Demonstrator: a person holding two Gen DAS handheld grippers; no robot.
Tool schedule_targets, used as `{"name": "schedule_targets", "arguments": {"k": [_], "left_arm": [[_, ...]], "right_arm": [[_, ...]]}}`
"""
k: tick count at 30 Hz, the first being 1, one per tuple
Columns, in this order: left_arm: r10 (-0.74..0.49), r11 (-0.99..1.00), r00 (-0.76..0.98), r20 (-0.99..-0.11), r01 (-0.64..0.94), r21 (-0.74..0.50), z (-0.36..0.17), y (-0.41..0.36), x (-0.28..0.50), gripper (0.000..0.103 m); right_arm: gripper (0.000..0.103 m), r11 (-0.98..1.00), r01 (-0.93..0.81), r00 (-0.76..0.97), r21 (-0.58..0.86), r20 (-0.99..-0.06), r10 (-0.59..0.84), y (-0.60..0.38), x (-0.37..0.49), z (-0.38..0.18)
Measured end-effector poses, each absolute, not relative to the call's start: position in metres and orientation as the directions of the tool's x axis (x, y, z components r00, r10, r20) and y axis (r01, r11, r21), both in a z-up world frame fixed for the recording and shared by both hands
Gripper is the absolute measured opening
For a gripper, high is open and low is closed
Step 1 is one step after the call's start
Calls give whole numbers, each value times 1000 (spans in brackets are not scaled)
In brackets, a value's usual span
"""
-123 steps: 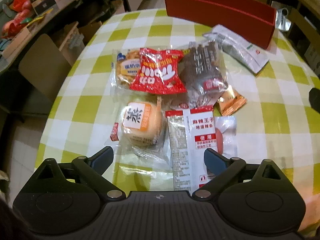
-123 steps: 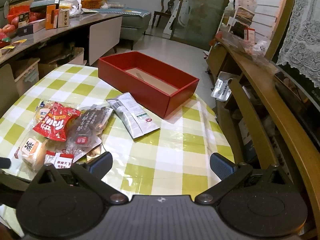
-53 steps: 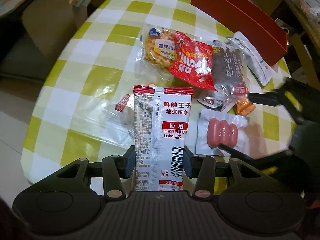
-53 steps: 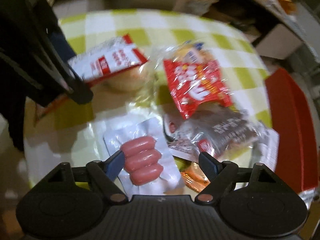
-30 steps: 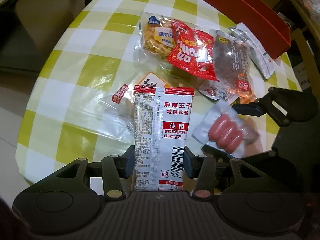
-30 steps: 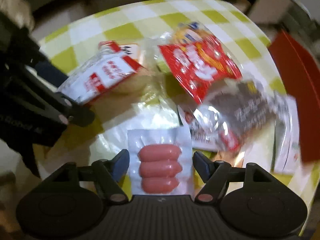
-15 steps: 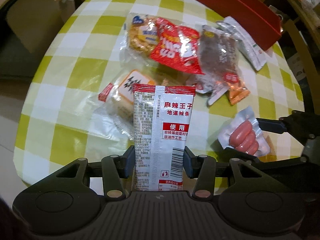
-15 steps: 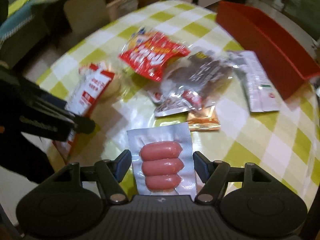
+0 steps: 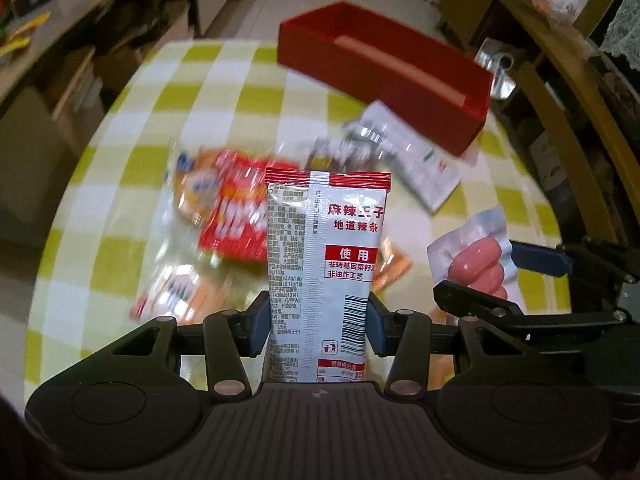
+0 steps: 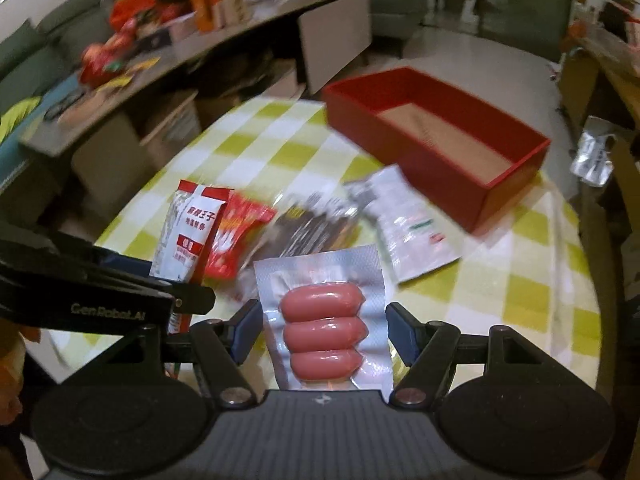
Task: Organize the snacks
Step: 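Lift both held packets and carry them over the red box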
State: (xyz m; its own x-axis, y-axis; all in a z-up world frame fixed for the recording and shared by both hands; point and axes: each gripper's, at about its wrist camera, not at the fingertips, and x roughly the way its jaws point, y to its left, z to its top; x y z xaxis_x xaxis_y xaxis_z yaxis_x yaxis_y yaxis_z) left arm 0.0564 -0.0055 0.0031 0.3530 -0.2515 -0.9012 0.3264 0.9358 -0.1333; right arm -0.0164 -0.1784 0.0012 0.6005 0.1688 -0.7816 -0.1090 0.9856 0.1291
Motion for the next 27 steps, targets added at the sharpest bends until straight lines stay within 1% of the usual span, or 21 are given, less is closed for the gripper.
{"name": "schedule_targets", "arguments": {"k": [16, 22, 27], "left_arm": [[-277, 927, 440, -854, 356, -118, 31, -72, 136, 55], [-264, 928, 479, -837, 364, -85, 38, -97, 168, 55], [-249, 924, 549, -798, 381, -26, 46, -124, 205, 55]], "right_arm": [[77, 986, 49, 694, 157, -715, 80, -242, 56, 28], [77, 987, 90, 718, 134, -696, 29, -261, 95, 34], [77, 978, 136, 745, 161, -667, 6, -284, 135, 35]]}}
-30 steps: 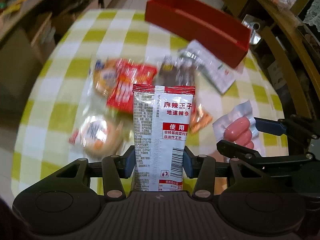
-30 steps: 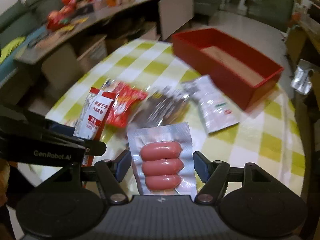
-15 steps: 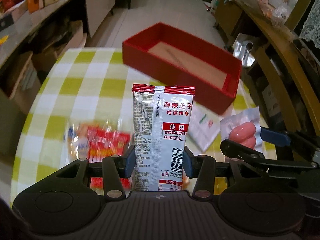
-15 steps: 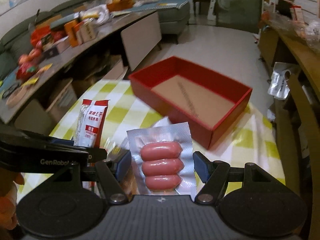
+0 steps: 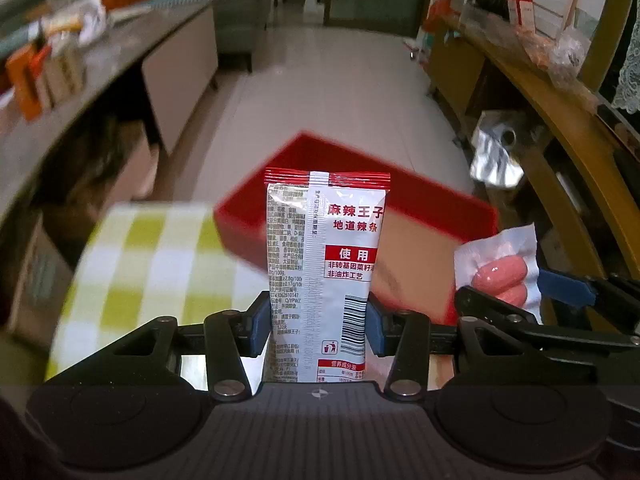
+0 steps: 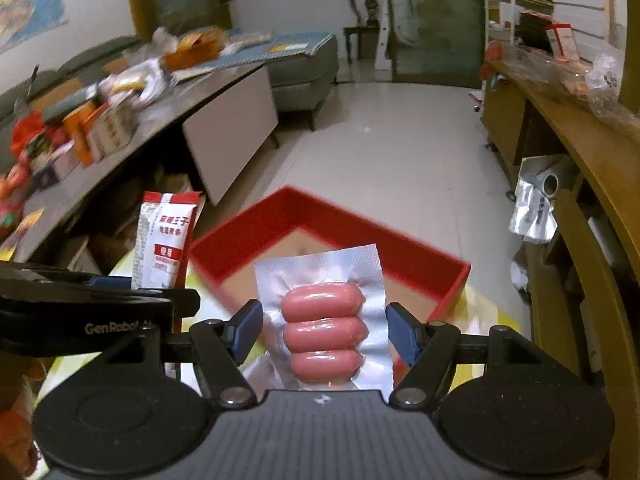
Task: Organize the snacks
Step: 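Lift both held packets and carry them over the red box, then lower both packets into the red box and open both tools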
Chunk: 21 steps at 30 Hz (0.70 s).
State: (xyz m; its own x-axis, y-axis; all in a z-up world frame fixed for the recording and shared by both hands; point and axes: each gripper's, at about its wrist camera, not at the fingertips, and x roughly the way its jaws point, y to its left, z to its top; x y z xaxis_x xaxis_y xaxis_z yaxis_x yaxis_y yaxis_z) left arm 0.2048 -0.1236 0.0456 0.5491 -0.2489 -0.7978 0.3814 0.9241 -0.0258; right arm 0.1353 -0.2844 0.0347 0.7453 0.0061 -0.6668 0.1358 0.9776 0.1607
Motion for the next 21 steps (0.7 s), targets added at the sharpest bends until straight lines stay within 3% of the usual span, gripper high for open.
{"name": "schedule_targets", "arguments": {"k": [11, 15, 21], "left_arm": [[-217, 924, 627, -748, 379, 50, 6, -184, 294, 55], [-192, 920, 616, -764, 384, 78, -20, -188, 313, 55], [-135, 899, 569, -811, 415, 141, -58, -190, 313, 56]], "right_arm": [[77, 958, 230, 711, 171, -702, -45, -326, 225, -14], [77, 975, 144, 688, 168, -725, 23, -312, 239, -34], [77, 989, 137, 597, 55, -802, -39, -293, 246, -69]]}}
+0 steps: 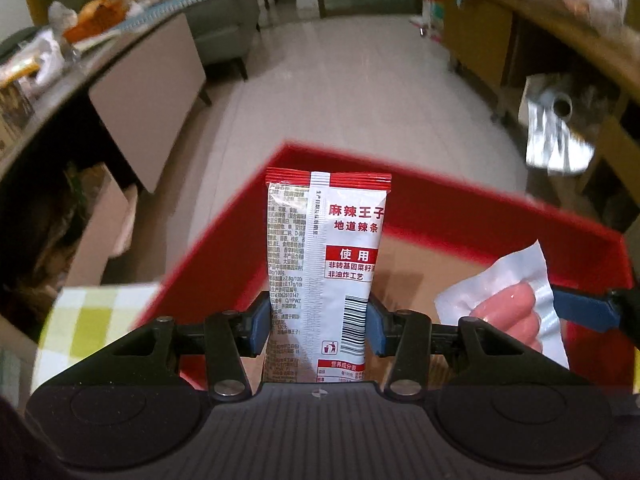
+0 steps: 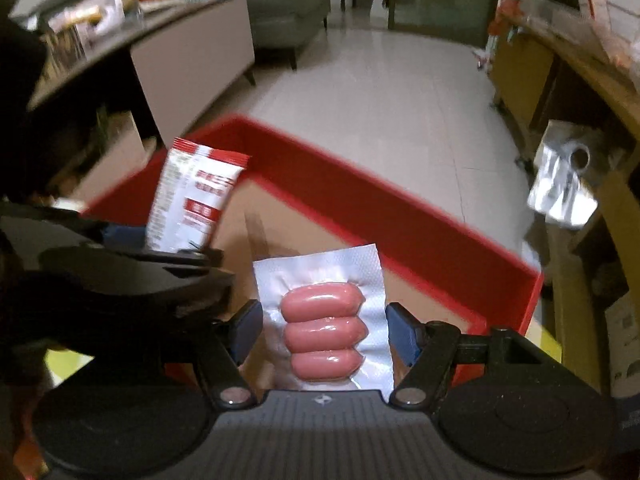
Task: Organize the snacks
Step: 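Lower both packets into the red box and open both tools, then grasp the red Trolli bag with the left tool while the right tool grasps the white snack bag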
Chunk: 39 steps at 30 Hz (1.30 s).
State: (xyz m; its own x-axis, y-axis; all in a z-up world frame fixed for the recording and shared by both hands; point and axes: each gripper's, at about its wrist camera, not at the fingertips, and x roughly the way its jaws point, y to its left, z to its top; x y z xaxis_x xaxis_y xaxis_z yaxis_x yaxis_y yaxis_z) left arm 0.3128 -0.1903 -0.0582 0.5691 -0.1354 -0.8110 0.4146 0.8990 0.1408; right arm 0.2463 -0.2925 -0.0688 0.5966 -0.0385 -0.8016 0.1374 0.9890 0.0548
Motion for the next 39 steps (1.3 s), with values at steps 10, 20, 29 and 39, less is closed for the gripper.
{"name": "schedule_targets", "arguments": {"k": [10, 20, 29, 39], "left_arm": [[-66, 870, 561, -825, 437, 228, -63, -172, 295, 56], [-75, 880, 452, -889, 449, 154, -59, -141, 258, 61], [-122, 933, 445, -887, 356, 50, -39, -106, 239, 63], [-236, 937, 448, -863, 339, -80, 2, -54, 193, 79]], "right_arm": [[77, 994, 104, 567, -44, -818, -96, -282, 224, -70], [77, 995, 88, 509, 38, -860, -12, -263, 186, -60], [77, 1000, 17, 598, -16, -801, -23, -251, 149, -24], [78, 984, -175, 580, 31, -804, 129, -237, 88, -12]]}}
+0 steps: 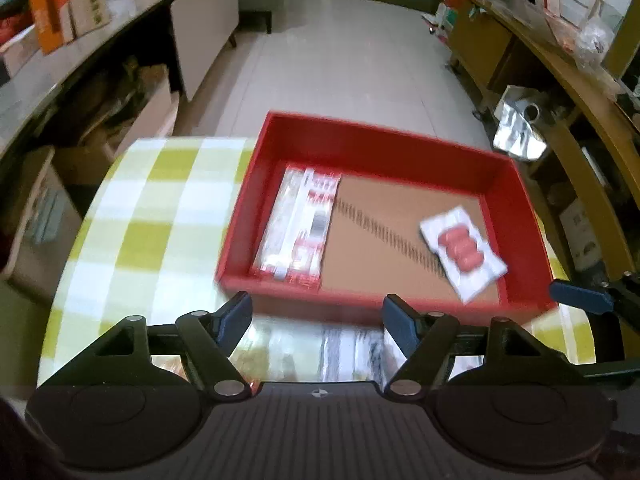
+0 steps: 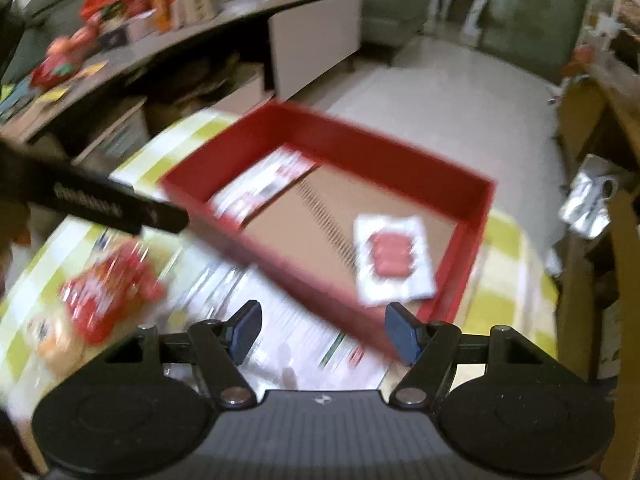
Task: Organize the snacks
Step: 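Grasp the red Trolli bag with the left tool while the right tool grasps the white snack bag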
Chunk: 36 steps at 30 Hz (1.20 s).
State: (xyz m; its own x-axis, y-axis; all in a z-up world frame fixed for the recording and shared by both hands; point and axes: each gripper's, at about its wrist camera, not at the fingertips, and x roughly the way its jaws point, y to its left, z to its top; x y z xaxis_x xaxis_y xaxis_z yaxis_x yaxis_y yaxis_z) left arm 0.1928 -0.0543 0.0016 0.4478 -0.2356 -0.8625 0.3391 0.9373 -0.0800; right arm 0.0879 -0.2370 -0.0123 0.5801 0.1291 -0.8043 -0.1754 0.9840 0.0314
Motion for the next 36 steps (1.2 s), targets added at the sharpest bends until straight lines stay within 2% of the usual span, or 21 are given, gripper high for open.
{"name": "schedule_targets", "arguments": {"k": [10, 15, 17, 20, 23, 28, 32, 36], "left_arm": [[-194, 965, 336, -922, 232, -119, -24, 7, 173, 85], [-175, 963, 308, -935, 252, -97, -39, 2, 175, 86], [-175, 957, 292, -940, 273, -93, -45, -5, 175, 87], [-147, 953, 292, -945, 297, -57, -54, -14, 176, 89], [-121, 948, 304, -945, 317, -19, -59, -21, 175, 91], [-105, 939, 297, -949, 344, 3, -60, -24, 168, 88], [-117, 936, 272, -955, 351, -15, -58, -20, 163, 82], [-128, 930, 267, -955, 367, -22, -56, -17, 160, 83]], "right_arm": [[78, 945, -328, 499, 2, -849, 175, -211, 93, -50], [79, 929, -369, 474, 2, -860, 190, -205, 108, -71], [94, 922, -386, 471, 10, -857, 207, -204, 113, -76], [99, 915, -405, 483, 1, -849, 214, -203, 116, -83], [98, 923, -380, 451, 57, -860, 239, -206, 114, -83], [96, 905, -404, 365, 137, -883, 296, -196, 82, -80], [93, 919, -380, 298, 101, -928, 225, -188, 54, -74], [92, 912, -401, 258, 86, -945, 202, -189, 25, -64]]}}
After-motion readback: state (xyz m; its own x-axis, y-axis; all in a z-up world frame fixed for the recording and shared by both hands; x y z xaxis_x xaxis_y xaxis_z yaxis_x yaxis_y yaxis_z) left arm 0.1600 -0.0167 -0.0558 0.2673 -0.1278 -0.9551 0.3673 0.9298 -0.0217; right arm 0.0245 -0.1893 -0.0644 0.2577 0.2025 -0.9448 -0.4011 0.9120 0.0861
